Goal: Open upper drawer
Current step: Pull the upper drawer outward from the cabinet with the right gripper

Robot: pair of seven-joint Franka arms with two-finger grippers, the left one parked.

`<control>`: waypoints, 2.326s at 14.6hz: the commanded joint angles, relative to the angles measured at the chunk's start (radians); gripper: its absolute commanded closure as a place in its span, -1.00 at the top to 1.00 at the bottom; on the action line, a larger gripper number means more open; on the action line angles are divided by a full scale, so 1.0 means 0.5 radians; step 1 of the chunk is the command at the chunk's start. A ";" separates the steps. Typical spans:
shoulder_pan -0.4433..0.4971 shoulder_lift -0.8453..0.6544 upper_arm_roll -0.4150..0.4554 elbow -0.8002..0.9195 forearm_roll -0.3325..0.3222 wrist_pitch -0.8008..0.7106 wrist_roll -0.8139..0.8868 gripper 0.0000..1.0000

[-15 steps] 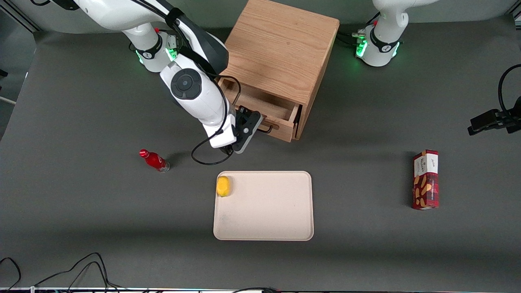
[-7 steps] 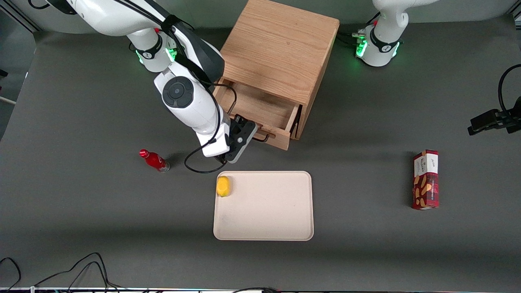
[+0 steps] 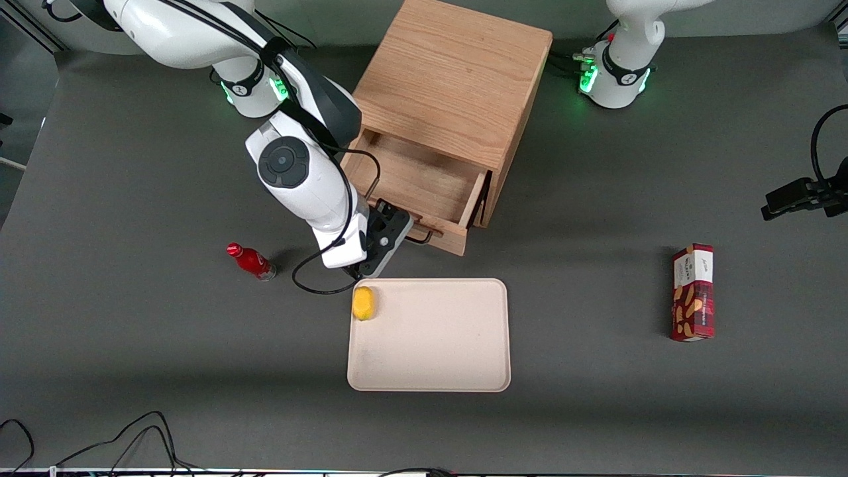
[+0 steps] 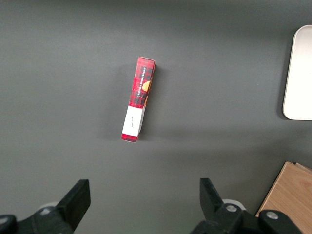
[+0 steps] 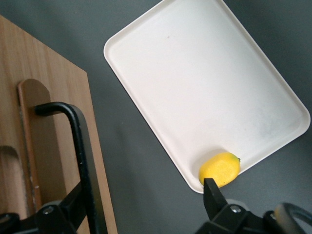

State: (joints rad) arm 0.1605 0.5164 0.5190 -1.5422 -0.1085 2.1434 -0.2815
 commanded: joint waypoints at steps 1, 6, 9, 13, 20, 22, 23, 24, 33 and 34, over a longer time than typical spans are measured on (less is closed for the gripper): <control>0.004 0.062 -0.001 0.084 -0.071 -0.016 0.038 1.00; 0.023 0.062 -0.035 0.115 -0.148 -0.022 0.048 1.00; 0.020 0.062 -0.053 0.118 -0.175 -0.022 0.051 1.00; 0.004 0.068 -0.071 0.139 -0.228 -0.022 0.038 1.00; 0.004 0.133 -0.139 0.271 -0.237 -0.025 0.038 1.00; 0.004 0.163 -0.157 0.311 -0.237 -0.025 0.035 1.00; 0.004 0.173 -0.163 0.335 -0.234 -0.025 0.035 1.00; 0.004 0.191 -0.164 0.345 -0.234 -0.025 0.035 1.00; -0.002 0.219 -0.194 0.431 -0.209 -0.047 0.038 1.00; -0.008 0.216 -0.194 0.437 -0.206 -0.092 0.035 1.00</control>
State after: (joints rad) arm 0.1539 0.6162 0.4400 -1.3674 -0.1717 2.1142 -0.3019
